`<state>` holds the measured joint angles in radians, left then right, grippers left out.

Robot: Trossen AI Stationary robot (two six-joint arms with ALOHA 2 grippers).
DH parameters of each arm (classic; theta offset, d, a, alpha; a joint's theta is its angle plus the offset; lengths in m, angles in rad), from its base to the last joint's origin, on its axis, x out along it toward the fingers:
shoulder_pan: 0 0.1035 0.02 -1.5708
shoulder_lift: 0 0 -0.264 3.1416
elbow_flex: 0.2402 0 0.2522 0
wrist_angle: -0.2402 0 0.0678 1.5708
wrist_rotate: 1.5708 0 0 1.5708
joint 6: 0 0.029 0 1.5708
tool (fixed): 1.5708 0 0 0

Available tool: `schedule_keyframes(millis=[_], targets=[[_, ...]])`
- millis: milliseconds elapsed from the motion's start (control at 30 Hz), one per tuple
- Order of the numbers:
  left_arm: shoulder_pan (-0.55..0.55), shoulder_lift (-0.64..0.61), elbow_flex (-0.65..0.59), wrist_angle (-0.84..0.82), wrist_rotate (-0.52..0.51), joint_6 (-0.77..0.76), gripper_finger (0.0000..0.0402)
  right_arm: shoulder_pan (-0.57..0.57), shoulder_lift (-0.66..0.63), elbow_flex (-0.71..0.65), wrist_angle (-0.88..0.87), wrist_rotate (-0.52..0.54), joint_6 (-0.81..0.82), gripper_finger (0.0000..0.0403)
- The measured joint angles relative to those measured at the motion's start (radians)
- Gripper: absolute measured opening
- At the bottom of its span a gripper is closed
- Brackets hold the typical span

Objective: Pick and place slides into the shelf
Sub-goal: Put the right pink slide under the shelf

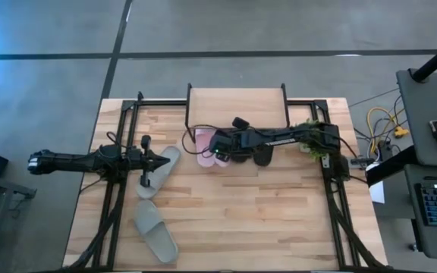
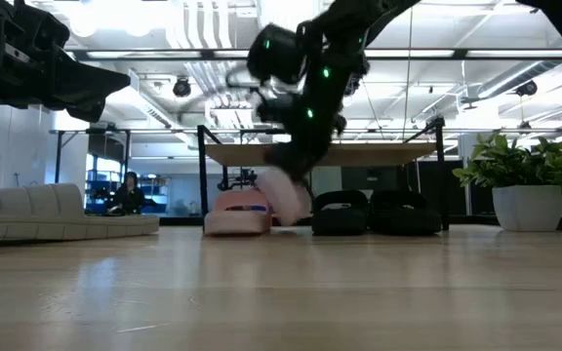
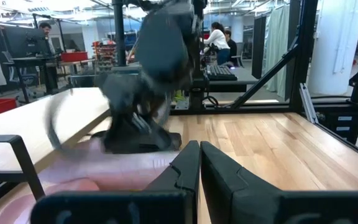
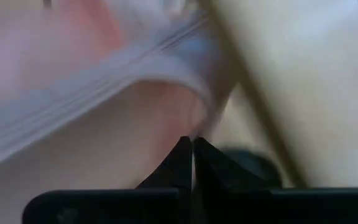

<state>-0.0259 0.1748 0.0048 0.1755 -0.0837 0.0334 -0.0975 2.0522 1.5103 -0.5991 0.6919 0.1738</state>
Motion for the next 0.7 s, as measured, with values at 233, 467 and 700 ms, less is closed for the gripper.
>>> schedule_keyframes(millis=[233,467,700], targets=[[0.0,0.001,0.0,0.001,0.0,0.0,0.0,0.006,0.024,0.0,-0.088,-0.008,0.058,0.0008],[0.0,-0.001,0.0,0.001,0.0,0.0,0.0,0.021,-0.003,0.022,-0.094,0.066,0.055,0.0008],[0.0,-0.001,0.0,0.0,0.0,0.0,0.0,0.021,-0.017,0.073,-0.079,0.069,0.009,0.0008]])
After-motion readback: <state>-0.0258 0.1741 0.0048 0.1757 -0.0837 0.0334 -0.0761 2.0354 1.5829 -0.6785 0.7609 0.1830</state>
